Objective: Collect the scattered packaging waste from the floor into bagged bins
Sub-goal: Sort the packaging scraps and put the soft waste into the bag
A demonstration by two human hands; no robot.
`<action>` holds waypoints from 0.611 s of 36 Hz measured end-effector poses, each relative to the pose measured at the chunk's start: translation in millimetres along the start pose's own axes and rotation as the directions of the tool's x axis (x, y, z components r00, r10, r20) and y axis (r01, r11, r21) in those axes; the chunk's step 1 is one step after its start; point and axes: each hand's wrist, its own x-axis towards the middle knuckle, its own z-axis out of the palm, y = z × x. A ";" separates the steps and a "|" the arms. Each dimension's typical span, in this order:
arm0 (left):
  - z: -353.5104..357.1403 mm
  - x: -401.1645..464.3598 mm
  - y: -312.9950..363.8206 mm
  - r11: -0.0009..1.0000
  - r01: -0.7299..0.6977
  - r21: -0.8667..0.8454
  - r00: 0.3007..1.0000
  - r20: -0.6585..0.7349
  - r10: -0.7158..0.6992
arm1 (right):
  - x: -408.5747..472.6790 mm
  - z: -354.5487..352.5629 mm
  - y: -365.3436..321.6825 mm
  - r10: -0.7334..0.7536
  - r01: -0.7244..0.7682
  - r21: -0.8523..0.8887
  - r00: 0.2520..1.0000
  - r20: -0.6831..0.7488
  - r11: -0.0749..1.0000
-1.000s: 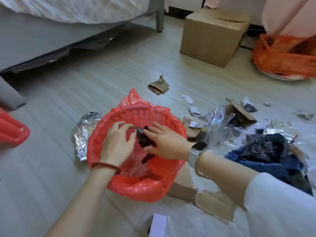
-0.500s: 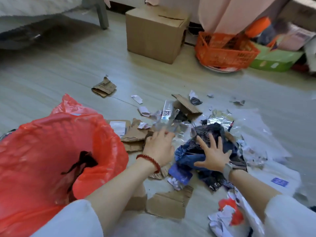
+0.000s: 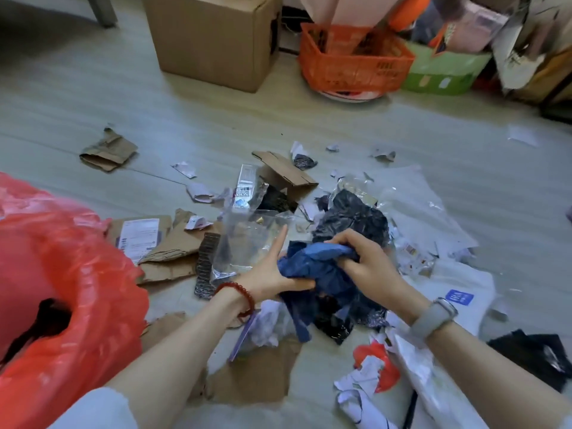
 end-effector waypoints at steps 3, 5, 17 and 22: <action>13.6 3.7 0.4 0.987 0.032 -0.156 0.999 -0.015 -0.034 | -4.5 7.7 0.8 -0.030 0.030 0.001 0.999 -0.039 1.000; 16.6 2.6 0.5 0.998 -0.012 -0.059 0.995 -0.103 0.006 | -5.7 8.6 10.7 -0.091 0.077 -0.149 0.992 -0.090 0.986; 4.5 -30.8 14.9 0.778 -0.432 0.456 0.853 -0.074 0.517 | -2.4 19.0 9.2 0.127 -0.539 0.723 0.830 0.543 0.432; 1.6 -38.1 11.4 0.588 -0.320 0.743 0.849 -0.050 0.526 | 7.9 36.5 -11.4 0.234 -0.426 0.689 0.904 0.359 0.587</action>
